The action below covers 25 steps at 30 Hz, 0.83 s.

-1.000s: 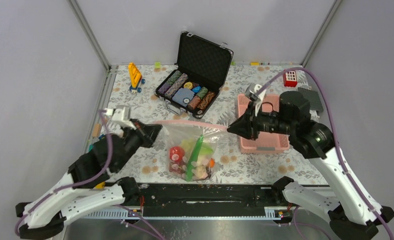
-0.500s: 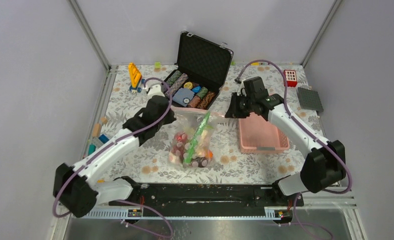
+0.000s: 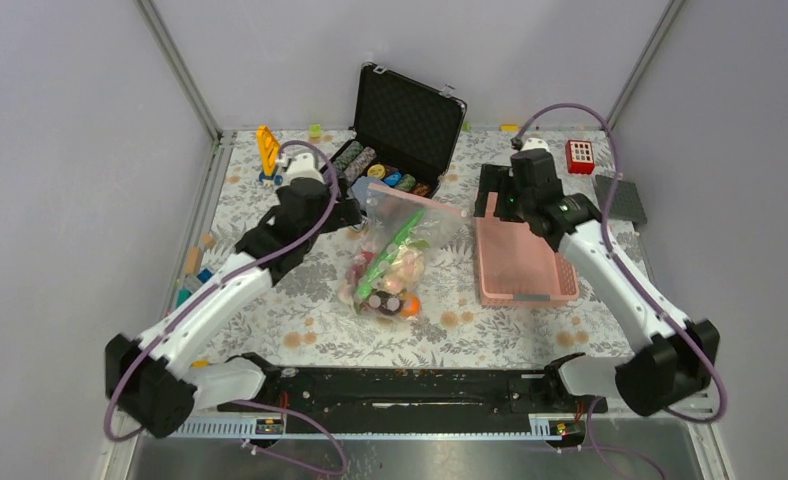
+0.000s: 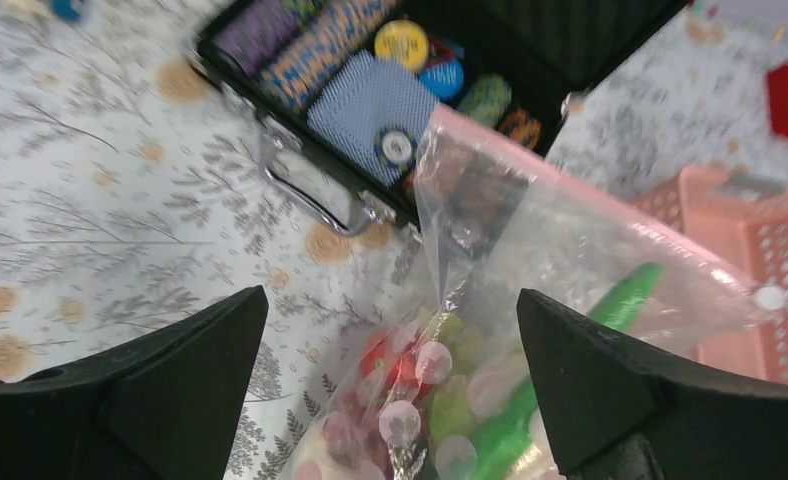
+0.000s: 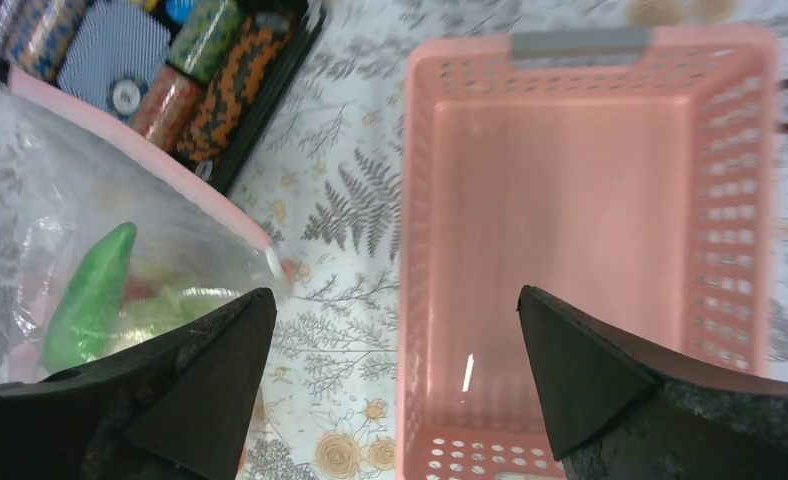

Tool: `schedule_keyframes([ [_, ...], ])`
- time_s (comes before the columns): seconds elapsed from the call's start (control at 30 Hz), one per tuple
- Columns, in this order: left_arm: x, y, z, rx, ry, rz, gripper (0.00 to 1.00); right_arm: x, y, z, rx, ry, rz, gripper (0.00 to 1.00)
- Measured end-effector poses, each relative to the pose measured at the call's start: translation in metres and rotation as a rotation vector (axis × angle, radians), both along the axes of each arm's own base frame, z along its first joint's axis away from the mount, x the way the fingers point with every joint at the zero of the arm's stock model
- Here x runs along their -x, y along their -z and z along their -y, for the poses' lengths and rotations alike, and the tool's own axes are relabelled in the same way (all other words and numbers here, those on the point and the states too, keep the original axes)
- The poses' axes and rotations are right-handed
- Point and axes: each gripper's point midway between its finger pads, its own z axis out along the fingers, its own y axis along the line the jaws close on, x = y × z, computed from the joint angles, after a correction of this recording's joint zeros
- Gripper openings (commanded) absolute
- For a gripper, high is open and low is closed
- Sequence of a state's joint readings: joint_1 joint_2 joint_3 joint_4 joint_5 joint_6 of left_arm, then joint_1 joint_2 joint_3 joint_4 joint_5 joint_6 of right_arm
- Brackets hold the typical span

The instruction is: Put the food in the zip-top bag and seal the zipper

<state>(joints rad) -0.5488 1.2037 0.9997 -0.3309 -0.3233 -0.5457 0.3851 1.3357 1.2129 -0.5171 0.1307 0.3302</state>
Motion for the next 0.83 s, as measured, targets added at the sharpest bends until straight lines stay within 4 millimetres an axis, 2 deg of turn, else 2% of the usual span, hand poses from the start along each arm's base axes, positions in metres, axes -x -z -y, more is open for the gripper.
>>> schedule_keyframes([
  [0.07,0.008,-0.024,-0.014,0.015,-0.04,0.06,0.99,0.006,-0.022,0.016,0.016,0.058,0.078,1.0],
  [0.17,0.026,-0.058,-0.048,0.033,-0.162,0.145,0.99,0.025,-0.054,0.048,0.036,0.174,0.209,1.0],
  [0.3,0.049,-0.078,-0.09,0.051,-0.334,0.202,0.99,0.052,-0.076,0.091,0.077,0.337,0.33,1.0],
  [0.4,0.061,-0.083,-0.107,0.074,-0.406,0.234,0.99,0.069,-0.076,0.118,0.132,0.441,0.37,1.0],
  [0.5,0.068,-0.081,-0.118,0.077,-0.447,0.241,0.99,0.08,-0.074,0.136,0.173,0.511,0.387,1.0],
  [0.63,0.07,-0.08,-0.122,0.071,-0.461,0.246,0.99,0.087,-0.073,0.146,0.195,0.557,0.399,1.0],
  [0.83,0.068,-0.075,-0.12,0.055,-0.457,0.233,0.99,0.09,-0.076,0.15,0.194,0.571,0.414,1.0],
])
